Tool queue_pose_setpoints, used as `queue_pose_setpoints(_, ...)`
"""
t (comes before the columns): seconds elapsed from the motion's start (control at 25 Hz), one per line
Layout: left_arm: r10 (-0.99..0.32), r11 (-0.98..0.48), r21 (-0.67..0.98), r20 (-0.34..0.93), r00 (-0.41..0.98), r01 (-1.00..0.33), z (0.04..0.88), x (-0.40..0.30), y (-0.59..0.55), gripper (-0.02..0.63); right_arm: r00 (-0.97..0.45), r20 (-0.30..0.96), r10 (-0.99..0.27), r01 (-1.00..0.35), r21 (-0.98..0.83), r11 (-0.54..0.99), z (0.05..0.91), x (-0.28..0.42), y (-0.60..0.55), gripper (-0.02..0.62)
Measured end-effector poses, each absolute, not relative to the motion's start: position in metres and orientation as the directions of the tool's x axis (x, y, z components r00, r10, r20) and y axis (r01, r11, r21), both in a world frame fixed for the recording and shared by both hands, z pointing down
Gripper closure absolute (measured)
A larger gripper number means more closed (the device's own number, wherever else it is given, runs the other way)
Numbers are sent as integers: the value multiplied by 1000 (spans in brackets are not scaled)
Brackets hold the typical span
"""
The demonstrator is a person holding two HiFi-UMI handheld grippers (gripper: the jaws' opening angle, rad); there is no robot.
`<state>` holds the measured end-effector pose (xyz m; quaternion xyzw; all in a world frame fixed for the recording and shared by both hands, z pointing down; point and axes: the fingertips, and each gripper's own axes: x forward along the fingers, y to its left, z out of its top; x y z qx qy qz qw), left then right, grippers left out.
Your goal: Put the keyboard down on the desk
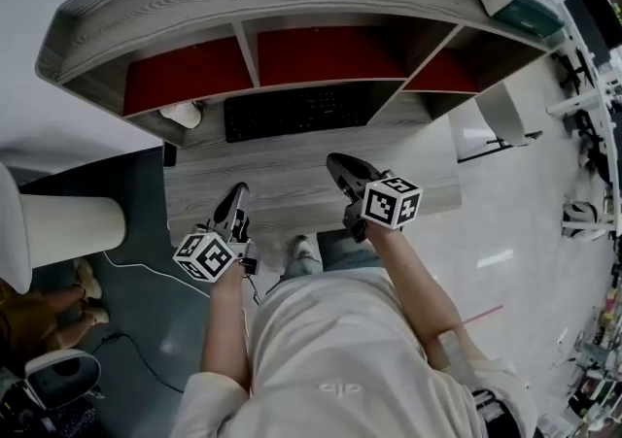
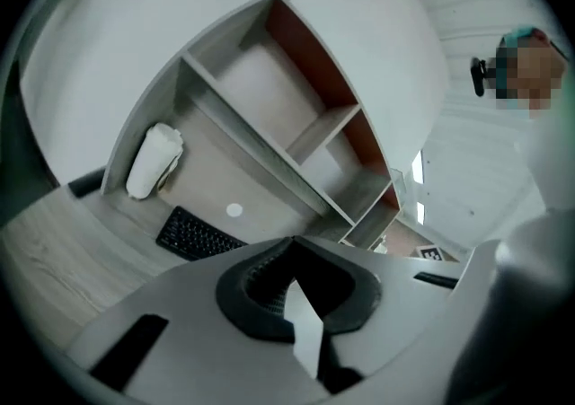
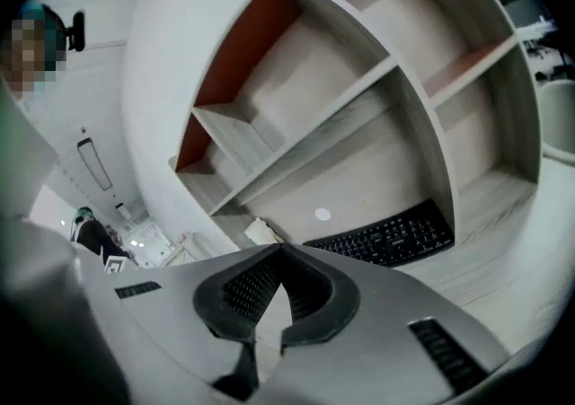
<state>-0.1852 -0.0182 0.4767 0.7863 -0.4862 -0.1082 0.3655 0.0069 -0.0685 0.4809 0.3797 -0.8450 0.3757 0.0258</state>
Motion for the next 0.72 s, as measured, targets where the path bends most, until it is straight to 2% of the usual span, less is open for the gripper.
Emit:
queue_pose_setpoints(0.2, -825, -402, 493, 171, 539, -772, 438, -168, -11, 591, -669, 319, -671, -733, -431, 526, 438, 22, -43, 566)
queue_pose_setpoints(0.44, -796, -529, 317, 138, 590, -787, 391, -150, 3, 591, -623, 292, -726, -782, -250, 571, 395, 41, -15, 566)
queue_pose_setpoints(0.72, -800, -580, 145, 85, 594, -801, 348, -141, 23, 591, -570, 270, -776, -816, -80, 572, 359, 59, 14, 566)
